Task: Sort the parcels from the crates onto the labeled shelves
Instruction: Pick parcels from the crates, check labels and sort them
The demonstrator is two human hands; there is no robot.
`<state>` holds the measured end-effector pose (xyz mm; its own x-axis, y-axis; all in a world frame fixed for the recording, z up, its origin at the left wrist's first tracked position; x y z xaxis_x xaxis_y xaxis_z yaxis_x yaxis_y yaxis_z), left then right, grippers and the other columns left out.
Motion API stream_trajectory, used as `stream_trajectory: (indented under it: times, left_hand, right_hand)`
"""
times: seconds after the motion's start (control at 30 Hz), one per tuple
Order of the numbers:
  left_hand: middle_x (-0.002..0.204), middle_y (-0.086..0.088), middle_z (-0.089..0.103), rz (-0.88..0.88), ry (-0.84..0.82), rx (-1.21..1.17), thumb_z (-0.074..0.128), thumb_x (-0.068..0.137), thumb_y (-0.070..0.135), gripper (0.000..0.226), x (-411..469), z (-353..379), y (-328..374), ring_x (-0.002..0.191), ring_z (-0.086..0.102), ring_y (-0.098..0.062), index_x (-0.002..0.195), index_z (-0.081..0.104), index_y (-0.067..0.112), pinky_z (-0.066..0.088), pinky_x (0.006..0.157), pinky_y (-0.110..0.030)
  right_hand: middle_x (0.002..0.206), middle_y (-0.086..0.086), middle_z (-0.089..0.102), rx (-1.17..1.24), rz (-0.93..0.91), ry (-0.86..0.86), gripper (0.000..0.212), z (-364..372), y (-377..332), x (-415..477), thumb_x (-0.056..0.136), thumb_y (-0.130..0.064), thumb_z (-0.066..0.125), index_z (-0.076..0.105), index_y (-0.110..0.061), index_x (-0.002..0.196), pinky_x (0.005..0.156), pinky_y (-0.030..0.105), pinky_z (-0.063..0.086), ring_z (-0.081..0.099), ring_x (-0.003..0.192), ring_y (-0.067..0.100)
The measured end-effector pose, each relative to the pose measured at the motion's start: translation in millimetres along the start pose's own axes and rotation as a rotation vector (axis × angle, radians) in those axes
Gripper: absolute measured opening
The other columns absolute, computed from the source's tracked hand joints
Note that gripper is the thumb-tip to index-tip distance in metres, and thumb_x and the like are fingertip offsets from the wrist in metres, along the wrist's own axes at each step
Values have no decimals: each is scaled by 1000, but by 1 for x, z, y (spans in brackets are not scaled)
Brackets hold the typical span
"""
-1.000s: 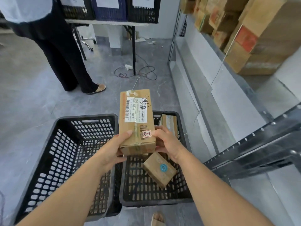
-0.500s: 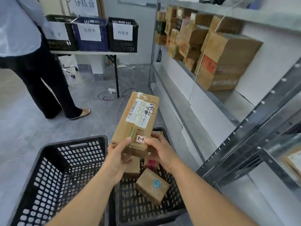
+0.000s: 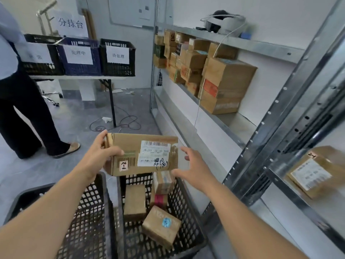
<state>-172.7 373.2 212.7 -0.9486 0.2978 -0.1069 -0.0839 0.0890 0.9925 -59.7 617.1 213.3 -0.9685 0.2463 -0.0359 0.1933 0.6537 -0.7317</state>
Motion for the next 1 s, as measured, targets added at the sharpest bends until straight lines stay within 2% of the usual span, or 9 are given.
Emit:
stream_trajectory:
  times: [0.07,0.2,0.43,0.53,0.63,0.77,0.83,0.9,1.0]
  left_hand:
    - [126,-1,45,19,-116,87,77,62,20,103,2,13,14,98,52,-10,149,23,32,40,74,-27]
    - [128,0,45,16,-273,215,73,35,39,119,4,36,40,105,54,-15,145,27,38,42,79,-28]
    - [126,-6,55,9,-567,257,67,36,30,99,-14,108,78,102,63,-31,130,44,50,51,73,-36]
    - [124,-9,59,-10,-680,261,67,36,24,93,-27,147,90,95,68,-35,124,50,53,56,67,-40]
    - [121,-10,62,6,-753,292,66,36,23,95,-41,181,101,94,68,-39,125,51,50,57,72,-46]
    - [122,-7,64,89,-757,276,69,41,30,93,-55,213,114,95,67,-34,130,49,44,57,69,-39]
    - [131,2,58,168,-687,246,76,42,39,100,-57,223,118,105,64,-23,137,42,41,53,83,-36]
    - [136,8,50,210,-617,197,80,43,49,105,-59,227,114,118,55,-15,138,37,42,40,102,-38]
    - [135,3,56,234,-618,90,84,51,55,102,-78,244,101,123,52,-17,140,38,35,31,111,-43]
  right_hand:
    - [145,-3,33,-47,-43,-27,87,-9,-4,-6,76,-30,78,29,-29,148,111,32,32,35,133,12]
    - [142,-4,36,-111,-90,-111,87,-28,-6,-19,74,-28,80,33,-33,147,114,36,29,34,133,12]
    - [151,-12,32,-41,-24,-201,80,-64,21,-49,76,-30,78,36,-45,142,110,30,25,30,138,9]
    - [148,-11,37,97,31,-253,86,-72,35,-72,68,-31,79,36,-49,139,113,37,31,35,137,13]
    - [140,-6,46,210,51,-264,90,-84,46,-97,60,-29,78,35,-47,138,108,38,41,46,128,13]
    - [125,2,60,295,78,-203,84,-107,61,-124,62,-21,74,39,-37,136,97,33,50,59,114,14]
    - [119,2,64,329,88,-140,79,-121,71,-138,63,-21,74,42,-39,133,97,40,51,63,109,15]
    - [116,0,66,359,87,-82,75,-132,78,-148,64,-21,74,43,-40,129,97,43,52,65,107,15]
    - [115,-2,67,397,65,8,71,-154,85,-168,62,-21,75,44,-46,121,93,39,54,66,105,13]
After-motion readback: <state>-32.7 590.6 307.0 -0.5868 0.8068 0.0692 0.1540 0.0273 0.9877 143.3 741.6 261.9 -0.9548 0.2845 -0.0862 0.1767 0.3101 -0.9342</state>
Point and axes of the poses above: each hand's wrist, its own x-axis towards the middle knuckle, its own z-axis out of the palm, y = z × x, the point moved 8 cm from there along x, towards the middle knuckle
